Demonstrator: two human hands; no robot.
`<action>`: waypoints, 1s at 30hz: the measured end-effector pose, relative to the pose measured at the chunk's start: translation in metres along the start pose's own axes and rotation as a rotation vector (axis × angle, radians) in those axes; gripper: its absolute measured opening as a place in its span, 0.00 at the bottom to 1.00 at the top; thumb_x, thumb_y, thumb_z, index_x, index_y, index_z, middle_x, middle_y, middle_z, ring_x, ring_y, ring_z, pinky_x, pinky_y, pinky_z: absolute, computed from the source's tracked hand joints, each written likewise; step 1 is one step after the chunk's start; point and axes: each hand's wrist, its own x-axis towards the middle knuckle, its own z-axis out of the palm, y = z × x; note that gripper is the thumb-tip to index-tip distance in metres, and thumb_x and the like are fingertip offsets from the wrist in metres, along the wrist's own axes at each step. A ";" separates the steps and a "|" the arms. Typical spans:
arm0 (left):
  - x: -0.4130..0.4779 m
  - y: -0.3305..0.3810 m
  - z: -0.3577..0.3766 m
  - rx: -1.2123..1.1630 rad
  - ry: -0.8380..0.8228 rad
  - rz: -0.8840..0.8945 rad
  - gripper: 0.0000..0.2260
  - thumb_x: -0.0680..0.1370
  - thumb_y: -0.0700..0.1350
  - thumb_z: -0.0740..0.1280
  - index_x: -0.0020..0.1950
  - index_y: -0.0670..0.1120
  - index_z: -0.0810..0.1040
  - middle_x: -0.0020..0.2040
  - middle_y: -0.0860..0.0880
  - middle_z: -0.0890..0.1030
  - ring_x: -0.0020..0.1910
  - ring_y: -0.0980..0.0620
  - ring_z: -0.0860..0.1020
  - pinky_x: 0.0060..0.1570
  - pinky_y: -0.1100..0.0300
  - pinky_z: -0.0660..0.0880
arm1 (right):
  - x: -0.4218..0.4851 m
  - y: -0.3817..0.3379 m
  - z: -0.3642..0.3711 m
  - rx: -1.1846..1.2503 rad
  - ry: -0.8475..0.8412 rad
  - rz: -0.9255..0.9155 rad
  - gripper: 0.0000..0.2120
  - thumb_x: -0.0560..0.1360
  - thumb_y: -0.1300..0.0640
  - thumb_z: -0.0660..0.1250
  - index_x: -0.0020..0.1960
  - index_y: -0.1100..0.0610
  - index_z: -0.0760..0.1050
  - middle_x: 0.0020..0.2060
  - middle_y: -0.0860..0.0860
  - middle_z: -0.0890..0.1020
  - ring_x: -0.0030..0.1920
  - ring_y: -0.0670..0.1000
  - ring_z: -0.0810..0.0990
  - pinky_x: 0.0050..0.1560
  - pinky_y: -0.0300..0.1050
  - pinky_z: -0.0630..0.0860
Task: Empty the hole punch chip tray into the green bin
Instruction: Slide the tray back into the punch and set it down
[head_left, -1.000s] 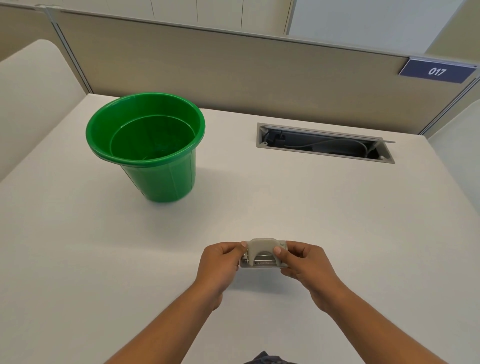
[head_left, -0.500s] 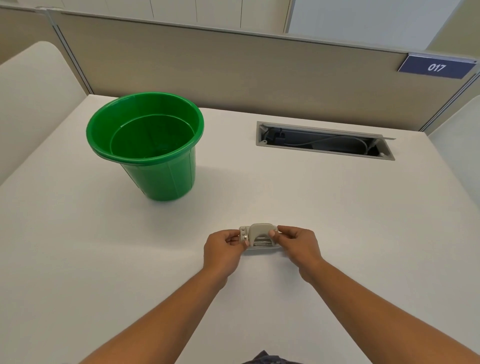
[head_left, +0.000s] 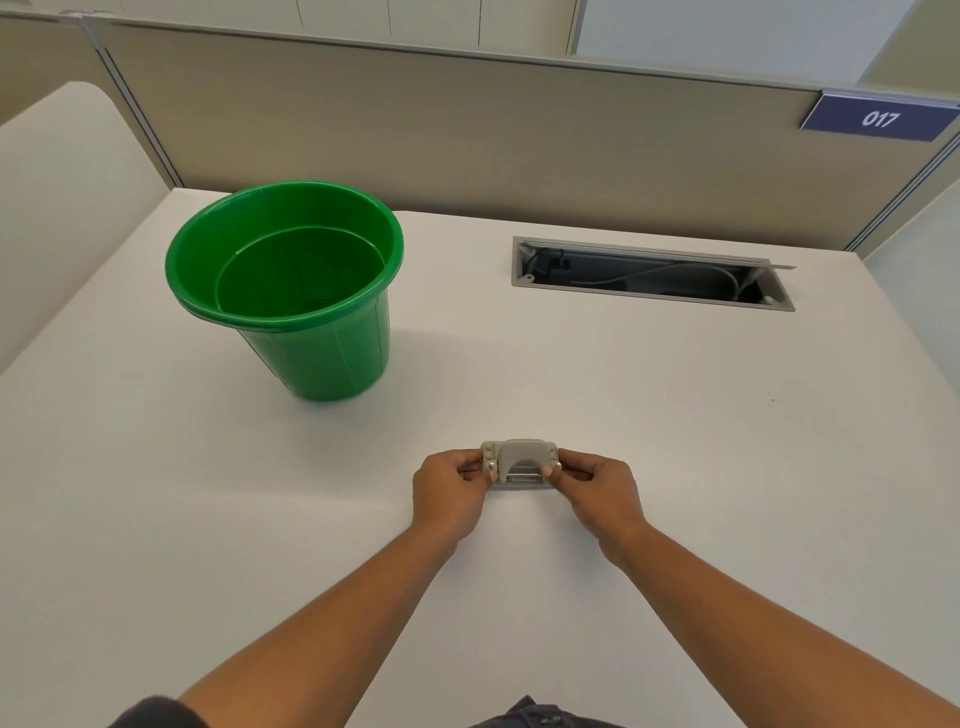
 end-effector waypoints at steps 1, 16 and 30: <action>0.001 -0.001 0.000 0.002 -0.003 0.003 0.11 0.73 0.38 0.73 0.55 0.47 0.85 0.46 0.51 0.86 0.46 0.54 0.83 0.48 0.65 0.75 | 0.000 0.001 0.000 -0.008 0.005 -0.007 0.15 0.70 0.53 0.78 0.56 0.51 0.85 0.42 0.45 0.89 0.47 0.45 0.86 0.47 0.37 0.77; 0.006 -0.008 0.002 0.075 0.043 0.056 0.08 0.73 0.40 0.74 0.52 0.43 0.85 0.45 0.48 0.86 0.42 0.54 0.82 0.47 0.64 0.76 | 0.000 0.003 0.002 -0.158 0.080 -0.087 0.14 0.70 0.52 0.77 0.56 0.52 0.84 0.37 0.40 0.86 0.34 0.32 0.81 0.34 0.25 0.73; 0.003 -0.009 0.004 0.098 0.065 0.084 0.08 0.74 0.41 0.73 0.52 0.45 0.85 0.41 0.54 0.83 0.42 0.56 0.81 0.47 0.64 0.76 | 0.000 0.000 -0.004 -0.244 0.054 -0.109 0.11 0.75 0.55 0.72 0.57 0.53 0.84 0.39 0.43 0.86 0.40 0.45 0.84 0.50 0.43 0.80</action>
